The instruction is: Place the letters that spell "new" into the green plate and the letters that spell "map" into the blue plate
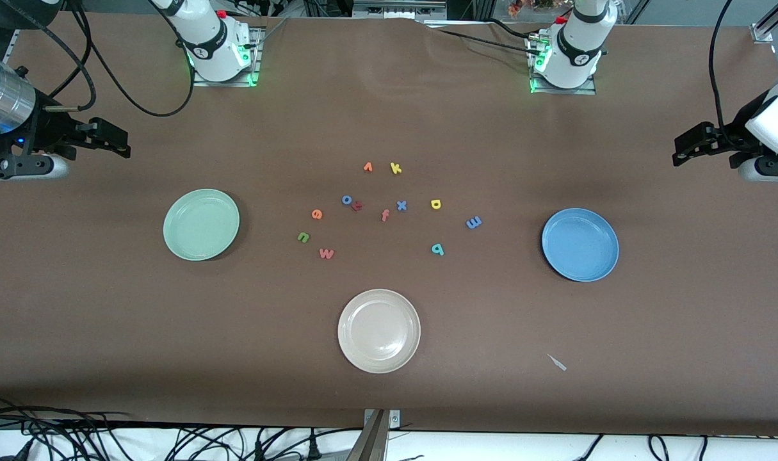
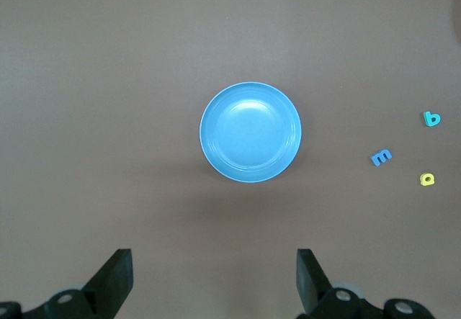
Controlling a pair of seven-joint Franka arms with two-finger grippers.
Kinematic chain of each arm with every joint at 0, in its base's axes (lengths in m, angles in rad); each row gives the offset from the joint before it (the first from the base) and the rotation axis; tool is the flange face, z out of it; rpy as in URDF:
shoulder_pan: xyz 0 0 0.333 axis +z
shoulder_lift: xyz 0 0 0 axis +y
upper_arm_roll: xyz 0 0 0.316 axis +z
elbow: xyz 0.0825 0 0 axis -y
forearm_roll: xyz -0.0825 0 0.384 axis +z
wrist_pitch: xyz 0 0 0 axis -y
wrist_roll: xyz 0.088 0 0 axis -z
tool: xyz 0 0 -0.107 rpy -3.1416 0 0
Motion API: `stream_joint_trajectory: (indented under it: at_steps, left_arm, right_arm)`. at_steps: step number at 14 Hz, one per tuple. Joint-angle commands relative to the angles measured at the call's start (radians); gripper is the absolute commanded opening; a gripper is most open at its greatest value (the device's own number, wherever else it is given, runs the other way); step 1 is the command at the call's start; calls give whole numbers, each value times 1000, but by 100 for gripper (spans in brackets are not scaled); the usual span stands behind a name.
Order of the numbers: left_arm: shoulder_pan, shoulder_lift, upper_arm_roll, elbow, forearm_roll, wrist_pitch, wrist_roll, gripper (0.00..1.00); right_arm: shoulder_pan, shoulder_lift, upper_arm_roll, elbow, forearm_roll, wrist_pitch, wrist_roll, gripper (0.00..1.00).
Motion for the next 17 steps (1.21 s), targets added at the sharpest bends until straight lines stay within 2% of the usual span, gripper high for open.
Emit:
stream_joint_trajectory:
  at_steps: [1, 17]
  left_arm:
    - [4, -5, -2, -5, 12, 10, 22, 100]
    - [2, -3, -2, -5, 12, 10, 22, 100]
  right_arm:
    - [-7, -7, 4, -9, -6, -9, -17, 100]
    - [-3, -1, 4, 1, 4, 6, -17, 100]
